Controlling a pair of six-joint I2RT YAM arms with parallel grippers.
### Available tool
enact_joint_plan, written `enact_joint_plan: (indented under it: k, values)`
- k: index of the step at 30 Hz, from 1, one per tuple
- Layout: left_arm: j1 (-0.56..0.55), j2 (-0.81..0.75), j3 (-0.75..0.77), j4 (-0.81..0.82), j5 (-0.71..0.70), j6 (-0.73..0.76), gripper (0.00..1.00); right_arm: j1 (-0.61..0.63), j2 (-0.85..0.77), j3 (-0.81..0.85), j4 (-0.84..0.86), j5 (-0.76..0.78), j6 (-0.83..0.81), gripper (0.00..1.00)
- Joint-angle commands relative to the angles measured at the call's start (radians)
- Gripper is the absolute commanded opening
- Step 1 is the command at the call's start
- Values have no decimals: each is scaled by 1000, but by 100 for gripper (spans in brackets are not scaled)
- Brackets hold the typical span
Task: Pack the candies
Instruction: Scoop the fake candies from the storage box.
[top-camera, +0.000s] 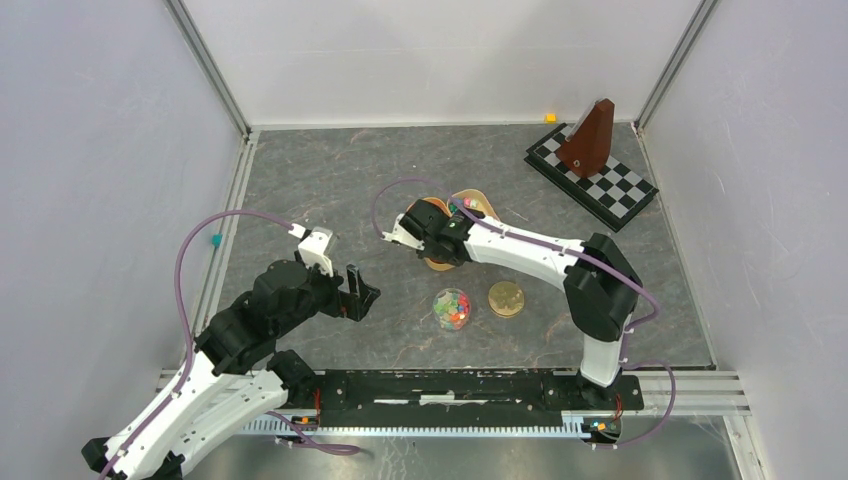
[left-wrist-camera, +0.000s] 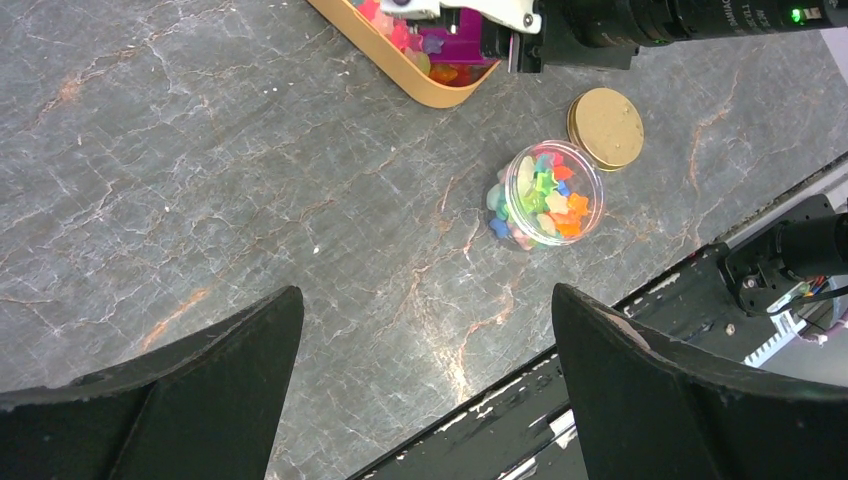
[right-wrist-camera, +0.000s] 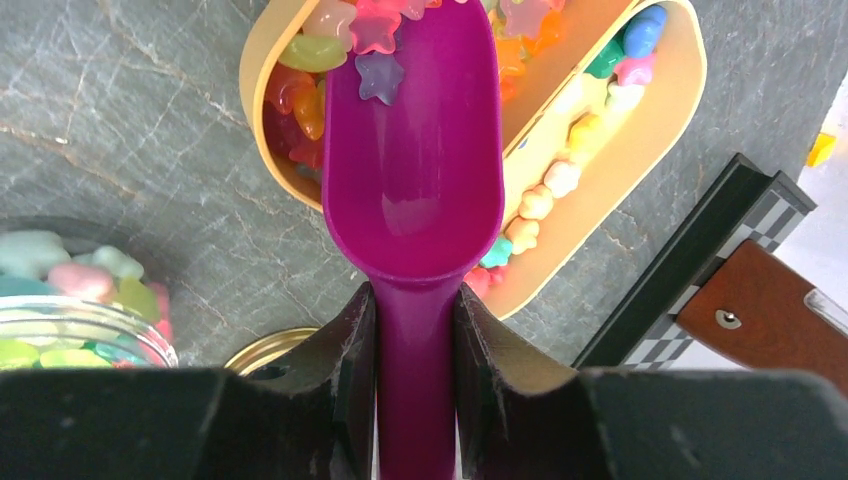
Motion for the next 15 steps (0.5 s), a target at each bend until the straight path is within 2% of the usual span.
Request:
enact_joint_plan:
  k: [1, 15]
  values:
    - [2, -9, -4, 40, -17, 42, 100, -19, 27, 23, 66, -47, 78, 0]
    - [2, -8, -5, 41, -20, 41, 100, -59, -7, -116, 286, -36, 173, 0]
